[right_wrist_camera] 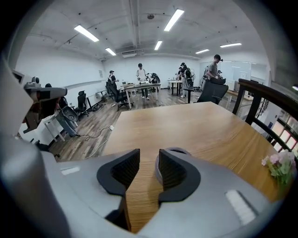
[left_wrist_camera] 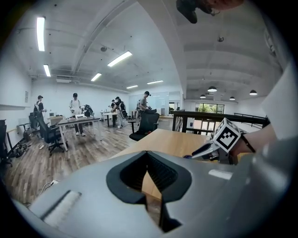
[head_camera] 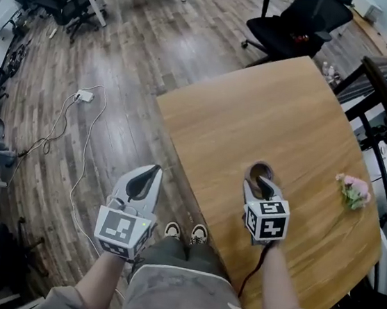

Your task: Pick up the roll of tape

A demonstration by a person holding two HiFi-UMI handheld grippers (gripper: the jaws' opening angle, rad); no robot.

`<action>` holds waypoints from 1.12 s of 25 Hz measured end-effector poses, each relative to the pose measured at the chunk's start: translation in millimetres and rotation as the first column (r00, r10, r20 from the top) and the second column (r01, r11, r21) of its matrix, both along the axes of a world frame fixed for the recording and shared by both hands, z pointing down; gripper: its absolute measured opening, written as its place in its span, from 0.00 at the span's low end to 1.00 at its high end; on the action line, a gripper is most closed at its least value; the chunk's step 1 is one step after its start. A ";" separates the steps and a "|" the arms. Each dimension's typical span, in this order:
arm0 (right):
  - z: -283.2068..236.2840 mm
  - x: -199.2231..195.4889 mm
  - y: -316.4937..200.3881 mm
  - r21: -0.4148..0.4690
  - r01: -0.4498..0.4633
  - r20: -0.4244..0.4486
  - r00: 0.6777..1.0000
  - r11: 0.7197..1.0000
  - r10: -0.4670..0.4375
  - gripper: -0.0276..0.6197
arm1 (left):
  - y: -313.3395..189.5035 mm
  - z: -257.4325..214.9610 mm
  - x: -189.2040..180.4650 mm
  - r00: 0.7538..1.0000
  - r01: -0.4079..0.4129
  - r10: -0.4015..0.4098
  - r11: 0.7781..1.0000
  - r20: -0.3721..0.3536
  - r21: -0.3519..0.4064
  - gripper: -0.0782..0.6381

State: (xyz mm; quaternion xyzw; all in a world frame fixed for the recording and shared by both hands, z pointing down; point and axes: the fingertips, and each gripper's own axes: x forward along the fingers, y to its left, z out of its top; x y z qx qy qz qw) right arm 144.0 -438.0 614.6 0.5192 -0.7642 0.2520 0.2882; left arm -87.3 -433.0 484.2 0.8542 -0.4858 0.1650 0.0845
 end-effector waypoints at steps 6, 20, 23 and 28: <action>30.5 -2.2 -7.3 -0.004 0.007 0.006 1.000 1.000 -0.007 0.22 | -3.3 45.7 0.2 1.000 -0.007 0.006 0.999 -0.014 -0.044 0.11; 72.9 6.8 -21.3 -0.058 0.008 -0.183 0.983 0.998 -0.019 0.19 | -5.1 69.9 -4.3 1.000 -0.013 0.012 0.999 -0.020 -0.052 0.11; 72.3 7.6 -21.2 -0.073 0.021 -0.160 0.987 0.997 -0.032 0.13 | -3.7 67.0 -5.2 1.000 -0.011 0.010 0.999 -0.020 -0.053 0.11; 46.6 -2.7 -13.9 -0.055 0.028 -0.091 0.995 0.998 -0.033 0.13 | -3.8 50.2 -9.0 1.000 -0.010 0.009 0.999 -0.021 -0.047 0.11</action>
